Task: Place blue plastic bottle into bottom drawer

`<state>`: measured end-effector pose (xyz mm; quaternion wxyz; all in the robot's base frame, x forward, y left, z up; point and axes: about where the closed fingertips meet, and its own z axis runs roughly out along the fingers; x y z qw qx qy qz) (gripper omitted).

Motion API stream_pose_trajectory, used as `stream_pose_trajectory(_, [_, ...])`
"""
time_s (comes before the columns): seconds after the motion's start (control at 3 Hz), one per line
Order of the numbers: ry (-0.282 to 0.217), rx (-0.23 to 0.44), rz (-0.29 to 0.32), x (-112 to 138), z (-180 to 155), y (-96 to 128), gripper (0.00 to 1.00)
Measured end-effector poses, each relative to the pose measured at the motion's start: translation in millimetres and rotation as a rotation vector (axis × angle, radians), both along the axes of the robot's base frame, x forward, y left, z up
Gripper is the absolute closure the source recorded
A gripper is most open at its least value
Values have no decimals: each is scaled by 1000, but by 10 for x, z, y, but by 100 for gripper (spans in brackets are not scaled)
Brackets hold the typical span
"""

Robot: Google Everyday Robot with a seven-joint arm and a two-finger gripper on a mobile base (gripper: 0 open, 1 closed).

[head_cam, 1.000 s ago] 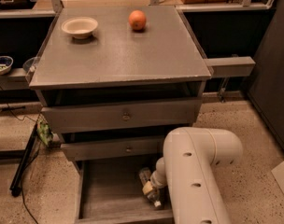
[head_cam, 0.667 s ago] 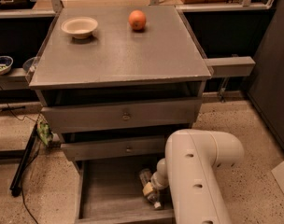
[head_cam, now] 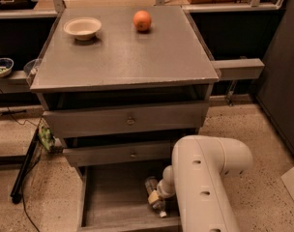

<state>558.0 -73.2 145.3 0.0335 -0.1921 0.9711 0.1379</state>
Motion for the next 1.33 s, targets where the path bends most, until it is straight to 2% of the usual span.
stream_pose_trajectory(0.67, [0, 0, 0, 0, 0, 0, 50])
stream_pose_trajectory(1.0, [0, 0, 0, -1, -1, 0, 19])
stream_pose_trajectory(1.33, [0, 0, 0, -1, -1, 1, 0])
